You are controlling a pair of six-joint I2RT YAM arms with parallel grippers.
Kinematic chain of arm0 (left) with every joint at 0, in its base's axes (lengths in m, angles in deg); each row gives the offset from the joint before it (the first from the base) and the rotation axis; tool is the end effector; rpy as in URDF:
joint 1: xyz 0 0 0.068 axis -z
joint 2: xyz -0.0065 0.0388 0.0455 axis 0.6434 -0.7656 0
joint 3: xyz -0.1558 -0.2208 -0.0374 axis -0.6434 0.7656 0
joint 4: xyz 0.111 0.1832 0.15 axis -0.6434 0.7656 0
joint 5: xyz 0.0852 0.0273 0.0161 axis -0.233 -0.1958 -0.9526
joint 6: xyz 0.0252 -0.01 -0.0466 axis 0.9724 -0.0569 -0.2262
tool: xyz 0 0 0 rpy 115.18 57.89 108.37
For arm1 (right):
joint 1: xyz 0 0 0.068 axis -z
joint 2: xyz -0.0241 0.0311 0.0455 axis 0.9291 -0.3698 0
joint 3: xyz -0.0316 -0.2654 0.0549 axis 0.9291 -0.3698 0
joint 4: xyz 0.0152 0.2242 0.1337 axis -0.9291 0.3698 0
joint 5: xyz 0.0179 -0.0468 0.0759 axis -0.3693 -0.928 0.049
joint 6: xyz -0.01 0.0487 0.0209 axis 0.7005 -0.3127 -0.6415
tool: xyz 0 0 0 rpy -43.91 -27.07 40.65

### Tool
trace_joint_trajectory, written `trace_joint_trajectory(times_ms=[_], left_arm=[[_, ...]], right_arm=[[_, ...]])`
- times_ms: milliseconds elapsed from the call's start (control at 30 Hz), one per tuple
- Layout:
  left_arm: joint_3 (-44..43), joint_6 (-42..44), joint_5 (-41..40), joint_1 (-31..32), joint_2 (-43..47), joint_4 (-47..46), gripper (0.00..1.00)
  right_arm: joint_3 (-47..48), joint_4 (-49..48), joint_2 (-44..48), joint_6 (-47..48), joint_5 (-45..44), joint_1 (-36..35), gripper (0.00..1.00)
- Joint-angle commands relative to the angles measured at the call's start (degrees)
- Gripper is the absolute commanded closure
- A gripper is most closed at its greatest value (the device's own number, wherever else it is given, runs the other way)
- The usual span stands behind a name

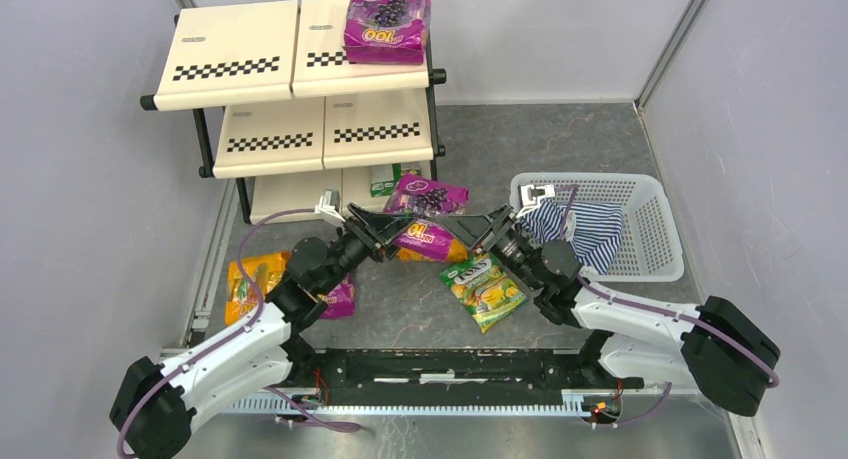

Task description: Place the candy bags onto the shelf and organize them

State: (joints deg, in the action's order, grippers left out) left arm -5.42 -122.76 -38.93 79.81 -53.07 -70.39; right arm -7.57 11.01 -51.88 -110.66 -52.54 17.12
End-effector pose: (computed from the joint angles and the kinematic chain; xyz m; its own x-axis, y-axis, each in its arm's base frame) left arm 0.1445 -0.1228 0.2607 -0.6612 -0.7332 -0.1587 0.1715 0.0582 -0.9835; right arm 0.1471 0.1802 0.2659 -0.6496 0.6960 -0.3060 -0.4198 0.0072 0.9076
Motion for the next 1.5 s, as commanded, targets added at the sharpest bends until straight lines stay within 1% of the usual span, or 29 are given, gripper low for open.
trace_joint_trajectory(times_ms=[0, 67, 133, 200, 267, 300, 400, 500, 633, 733, 867, 933, 1133, 1267, 1367, 1467], left_arm=[[-4.06, 2.00, -1.05, -0.41, 2.85, -4.38, 0.53], [-4.78, 3.10, -1.27, -0.37, 3.92, -2.23, 0.55], [-5.88, 4.38, -1.55, -0.40, 5.41, 0.41, 0.56], [-7.14, 5.76, -1.46, -0.47, 6.52, 3.19, 0.58], [-7.98, 6.73, -1.28, -0.45, 7.65, 5.54, 0.62], [-8.18, 6.82, -1.33, -0.48, 8.31, 6.23, 0.64], [-9.04, 6.83, -1.57, -0.48, 10.17, 8.03, 0.65], [-12.65, 8.49, -0.75, -0.48, 11.44, 11.73, 0.68], [-22.94, 14.71, 0.61, -0.48, 11.39, 21.84, 0.68], [-31.02, 19.25, 2.92, -0.48, 9.32, 29.10, 0.69], [-37.94, 20.92, 6.93, -0.48, 6.24, 29.60, 0.69], [-42.64, 22.52, 7.19, -0.43, 4.28, 32.06, 0.69], [-62.06, 29.25, 5.02, -0.48, -6.55, 39.71, 0.67], [-74.21, 32.21, 3.99, -0.48, -15.24, 41.72, 0.67], [-84.75, 35.48, 1.21, -0.56, -21.06, 44.50, 0.68], [-92.06, 38.53, -2.29, -0.57, -24.96, 45.73, 0.68]], right_arm=[[-0.09, -0.16, 2.79, 3.29, 2.28, -0.24, 0.40], [-0.17, 4.11, 4.96, 7.42, 2.35, -0.24, 0.28], [-0.62, 9.77, 7.79, 11.35, 4.07, -0.23, 0.19], [-1.87, 14.78, 11.84, 14.96, 3.81, -0.21, 0.13], [-2.21, 20.35, 16.22, 19.37, 2.87, -0.16, 0.11], [-2.29, 23.80, 18.83, 21.84, 0.67, -0.17, 0.11], [-2.50, 32.03, 25.04, 27.57, -4.50, -0.18, 0.09], [-2.88, 38.27, 30.53, 31.60, -8.65, -0.17, 0.08], [-2.54, 42.98, 35.62, 34.82, -12.07, -0.16, 0.07], [-1.99, 45.00, 38.13, 35.77, -13.37, -0.17, 0.07], [-0.91, 47.21, 40.13, 36.26, -13.89, -0.15, 0.07], [-0.12, 48.68, 40.99, 36.41, -13.77, -0.21, 0.07], [2.24, 53.52, 44.12, 36.58, -14.46, -0.15, 0.08], [4.82, 57.31, 44.72, 37.95, -15.46, -0.17, 0.08], [7.05, 61.11, 44.79, 39.42, -16.61, -0.17, 0.08], [8.70, 63.87, 45.39, 40.42, -17.89, -0.17, 0.07]])
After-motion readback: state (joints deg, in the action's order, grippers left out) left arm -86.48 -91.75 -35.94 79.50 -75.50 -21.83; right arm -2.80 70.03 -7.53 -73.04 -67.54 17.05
